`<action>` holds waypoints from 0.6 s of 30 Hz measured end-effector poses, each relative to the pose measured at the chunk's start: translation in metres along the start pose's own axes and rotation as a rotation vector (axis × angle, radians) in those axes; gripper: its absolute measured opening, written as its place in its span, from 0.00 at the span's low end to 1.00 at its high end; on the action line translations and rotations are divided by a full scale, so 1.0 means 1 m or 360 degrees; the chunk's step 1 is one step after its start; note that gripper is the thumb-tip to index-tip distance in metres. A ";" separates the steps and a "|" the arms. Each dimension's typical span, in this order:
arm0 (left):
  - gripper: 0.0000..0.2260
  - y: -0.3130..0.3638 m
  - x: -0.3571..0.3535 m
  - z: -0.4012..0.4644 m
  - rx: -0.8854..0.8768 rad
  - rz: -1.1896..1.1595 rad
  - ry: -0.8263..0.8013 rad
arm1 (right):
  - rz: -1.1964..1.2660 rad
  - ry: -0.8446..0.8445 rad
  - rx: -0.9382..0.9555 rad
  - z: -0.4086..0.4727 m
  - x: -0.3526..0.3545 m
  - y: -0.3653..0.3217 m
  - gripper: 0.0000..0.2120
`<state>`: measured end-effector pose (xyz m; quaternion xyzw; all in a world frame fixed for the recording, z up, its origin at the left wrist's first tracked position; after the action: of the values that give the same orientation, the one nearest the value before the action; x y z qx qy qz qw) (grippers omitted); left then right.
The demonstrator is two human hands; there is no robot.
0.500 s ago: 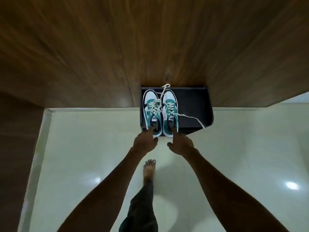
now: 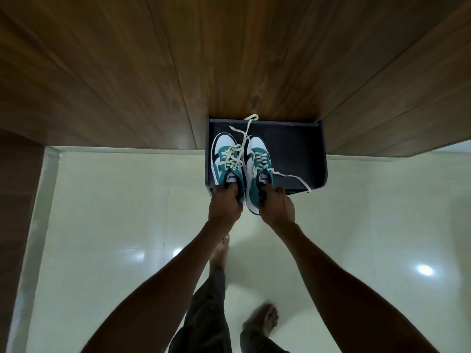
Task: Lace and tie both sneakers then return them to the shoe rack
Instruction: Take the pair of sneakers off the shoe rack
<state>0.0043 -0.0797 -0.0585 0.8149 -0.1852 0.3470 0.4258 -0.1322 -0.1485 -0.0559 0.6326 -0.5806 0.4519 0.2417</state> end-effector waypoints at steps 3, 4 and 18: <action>0.16 0.003 -0.003 -0.034 -0.0020 -0.0058 0.0026 | 0.0088 0.0122 0.0096 -0.034 -0.006 0.010 0.25; 0.17 0.002 -0.007 -0.047 -0.0001 -0.0098 0.0013 | 0.0108 0.0131 0.0099 -0.047 -0.010 0.016 0.26; 0.19 -0.033 -0.147 -0.269 0.0306 0.0306 -0.0107 | 0.0150 -0.0035 0.0106 -0.237 -0.155 0.161 0.23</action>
<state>-0.1876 0.1606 -0.0771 0.8415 -0.2425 0.3749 0.3042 -0.3414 0.0949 -0.1109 0.6172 -0.5970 0.4749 0.1924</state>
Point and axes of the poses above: each hand's wrist, its own z-axis towards the middle knuckle, its own x-axis out of the back of the hand, y = z × x, the point moved 6 cm from there along z, towards the middle knuckle
